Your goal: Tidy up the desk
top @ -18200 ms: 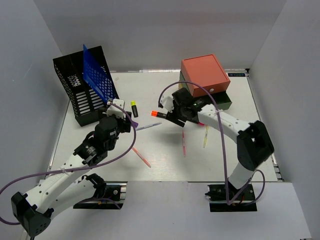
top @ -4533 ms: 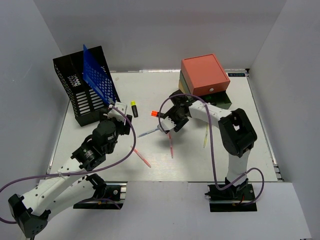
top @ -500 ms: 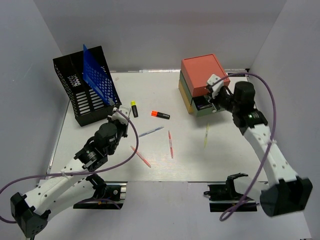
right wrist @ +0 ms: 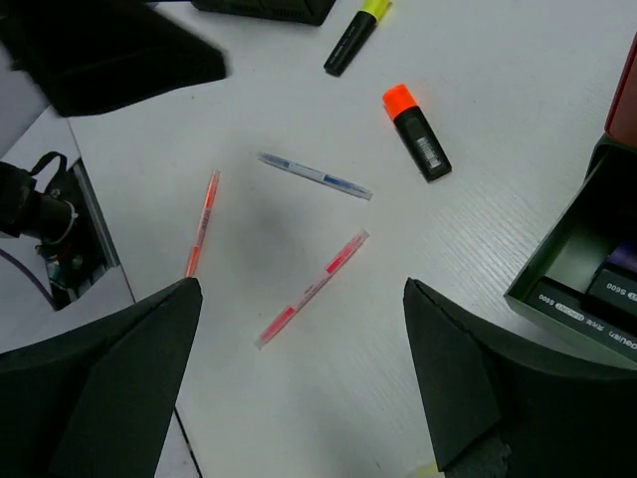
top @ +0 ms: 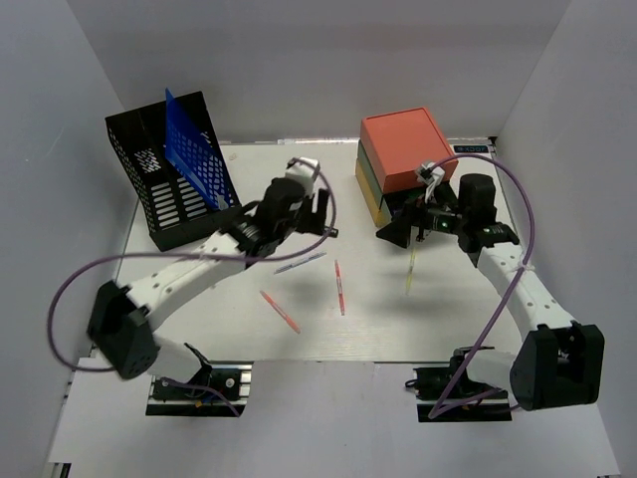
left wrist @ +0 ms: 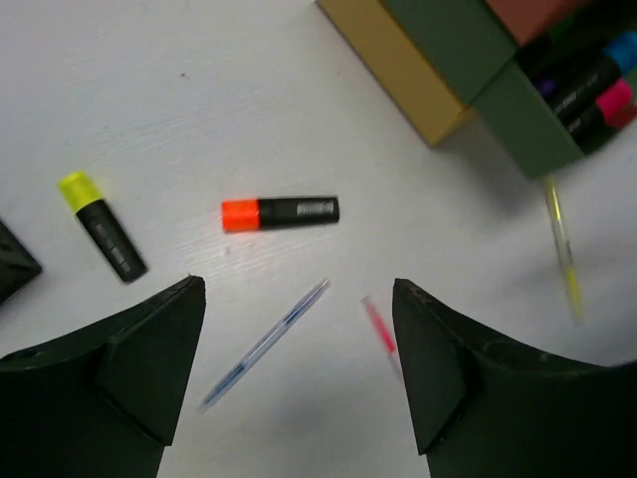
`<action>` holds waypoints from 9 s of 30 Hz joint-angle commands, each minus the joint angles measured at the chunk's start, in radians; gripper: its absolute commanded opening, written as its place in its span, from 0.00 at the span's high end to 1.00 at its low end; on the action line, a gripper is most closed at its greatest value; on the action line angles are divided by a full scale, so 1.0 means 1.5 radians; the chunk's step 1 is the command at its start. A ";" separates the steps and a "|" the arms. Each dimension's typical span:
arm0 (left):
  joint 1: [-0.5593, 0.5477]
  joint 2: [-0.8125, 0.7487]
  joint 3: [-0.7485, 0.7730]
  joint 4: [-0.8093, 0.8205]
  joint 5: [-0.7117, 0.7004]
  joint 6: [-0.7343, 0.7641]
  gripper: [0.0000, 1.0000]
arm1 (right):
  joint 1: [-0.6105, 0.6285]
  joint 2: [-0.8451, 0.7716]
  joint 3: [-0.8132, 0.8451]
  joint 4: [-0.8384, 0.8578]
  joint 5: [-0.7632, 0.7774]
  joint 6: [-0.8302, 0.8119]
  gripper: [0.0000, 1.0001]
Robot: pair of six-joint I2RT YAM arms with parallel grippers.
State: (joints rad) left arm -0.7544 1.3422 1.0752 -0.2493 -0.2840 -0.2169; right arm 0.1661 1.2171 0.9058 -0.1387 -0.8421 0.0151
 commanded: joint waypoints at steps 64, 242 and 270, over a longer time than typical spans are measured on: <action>0.241 0.526 0.300 -0.201 -0.015 -0.104 1.00 | -0.038 -0.082 -0.025 0.009 0.021 -0.026 0.91; 0.097 -0.275 -0.224 0.021 -0.098 0.144 0.25 | 0.107 0.115 0.194 -0.196 0.557 -0.947 0.97; 0.097 -0.279 -0.231 0.030 -0.075 0.144 0.26 | 0.058 0.011 0.149 -0.180 0.377 -0.349 1.00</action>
State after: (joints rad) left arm -0.6048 0.9409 0.7414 -0.2283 -0.4103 -0.0067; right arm 0.2810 1.2961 1.1828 -0.4324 -0.1352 -0.8536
